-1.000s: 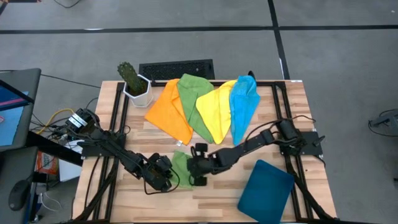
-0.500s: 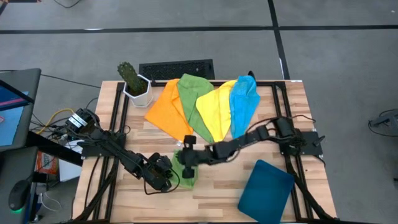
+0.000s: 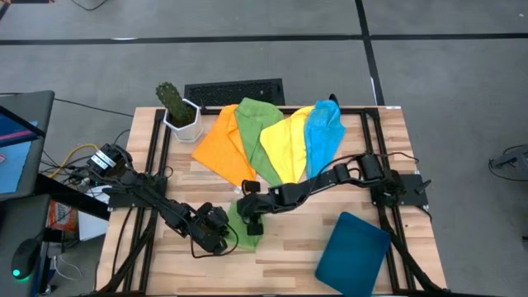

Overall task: Fold microfiber towels
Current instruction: Fold the right green microfiber towel

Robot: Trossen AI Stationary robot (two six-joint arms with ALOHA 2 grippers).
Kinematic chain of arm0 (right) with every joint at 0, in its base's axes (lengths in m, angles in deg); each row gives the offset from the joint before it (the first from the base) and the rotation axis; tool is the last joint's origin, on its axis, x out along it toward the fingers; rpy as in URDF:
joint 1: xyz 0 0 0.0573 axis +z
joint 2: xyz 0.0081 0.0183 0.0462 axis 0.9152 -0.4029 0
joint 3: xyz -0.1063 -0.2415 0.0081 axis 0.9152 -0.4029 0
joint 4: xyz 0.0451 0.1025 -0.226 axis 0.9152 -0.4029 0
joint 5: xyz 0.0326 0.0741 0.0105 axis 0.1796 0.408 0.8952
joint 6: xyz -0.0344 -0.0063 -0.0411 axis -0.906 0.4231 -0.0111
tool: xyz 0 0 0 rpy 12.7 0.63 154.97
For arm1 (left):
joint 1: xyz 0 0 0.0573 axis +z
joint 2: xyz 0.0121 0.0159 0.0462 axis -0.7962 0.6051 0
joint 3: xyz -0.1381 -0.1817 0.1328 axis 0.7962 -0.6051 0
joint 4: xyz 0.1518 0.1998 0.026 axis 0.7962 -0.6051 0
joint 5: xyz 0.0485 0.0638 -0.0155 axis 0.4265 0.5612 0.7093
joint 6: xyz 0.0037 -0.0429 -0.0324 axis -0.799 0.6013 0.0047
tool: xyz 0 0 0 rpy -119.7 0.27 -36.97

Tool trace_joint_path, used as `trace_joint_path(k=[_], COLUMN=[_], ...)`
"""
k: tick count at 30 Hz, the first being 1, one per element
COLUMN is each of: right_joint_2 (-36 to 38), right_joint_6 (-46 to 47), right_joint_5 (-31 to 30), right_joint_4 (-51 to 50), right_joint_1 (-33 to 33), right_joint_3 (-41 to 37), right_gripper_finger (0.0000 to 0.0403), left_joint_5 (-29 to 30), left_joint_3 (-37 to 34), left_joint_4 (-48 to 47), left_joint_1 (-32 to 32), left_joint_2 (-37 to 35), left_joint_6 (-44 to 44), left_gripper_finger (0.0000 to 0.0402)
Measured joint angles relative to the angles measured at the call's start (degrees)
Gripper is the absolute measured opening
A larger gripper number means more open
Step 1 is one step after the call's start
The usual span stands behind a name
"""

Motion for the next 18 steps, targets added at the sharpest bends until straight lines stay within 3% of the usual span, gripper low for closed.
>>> trace_joint_path(k=[11, 15, 18], right_joint_2=[6.67, 8.08, 8.41], right_joint_6=[7.81, 10.08, 9.24], right_joint_5=[-0.50, -7.01, -13.35], right_joint_4=[-20.51, -21.11, -13.81], right_joint_1=[6.16, 9.30, 11.42], right_joint_3=[0.00, 0.00, 0.00], right_gripper_finger=[0.0056, 0.0056, 0.0056], left_joint_5=[-0.13, -0.20, -1.61], left_joint_3=[0.00, 0.00, 0.38], left_joint_4=[-0.09, 0.03, -0.06], left_joint_1=[0.00, 0.00, 0.02], left_joint_2=[0.00, 0.00, -0.25], left_joint_6=[-0.93, -1.85, -3.57], left_gripper_finger=[0.0088, 0.0088, 0.0088])
